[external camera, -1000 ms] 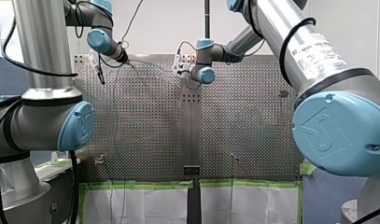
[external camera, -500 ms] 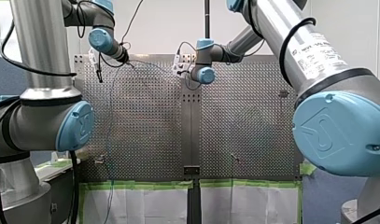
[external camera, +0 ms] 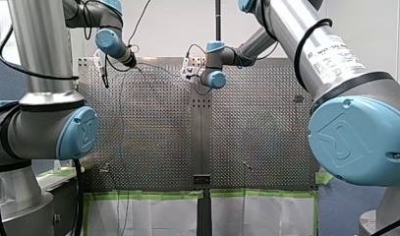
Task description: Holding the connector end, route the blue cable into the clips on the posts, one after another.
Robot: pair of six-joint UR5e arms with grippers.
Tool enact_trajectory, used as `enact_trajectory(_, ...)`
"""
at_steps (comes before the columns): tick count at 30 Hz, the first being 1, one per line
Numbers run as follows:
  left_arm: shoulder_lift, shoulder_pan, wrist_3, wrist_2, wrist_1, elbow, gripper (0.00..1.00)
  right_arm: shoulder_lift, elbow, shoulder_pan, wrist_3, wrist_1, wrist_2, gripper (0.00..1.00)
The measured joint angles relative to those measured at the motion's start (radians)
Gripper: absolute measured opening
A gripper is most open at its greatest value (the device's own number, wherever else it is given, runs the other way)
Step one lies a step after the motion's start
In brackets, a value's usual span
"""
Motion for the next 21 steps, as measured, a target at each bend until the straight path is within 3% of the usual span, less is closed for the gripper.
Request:
enact_trajectory(11, -0.008, -0.016, 0.022, -0.097, -0.080, 0.000, 1.00, 0.000, 0.000, 0.002, -0.003, 0.004, -0.001, 0.00)
enact_trajectory(21, -0.008, -0.023, 0.038, -0.179, -0.086, 0.000, 1.00, 0.000, 0.000, 0.003, -0.005, 0.006, 0.000, 0.00)
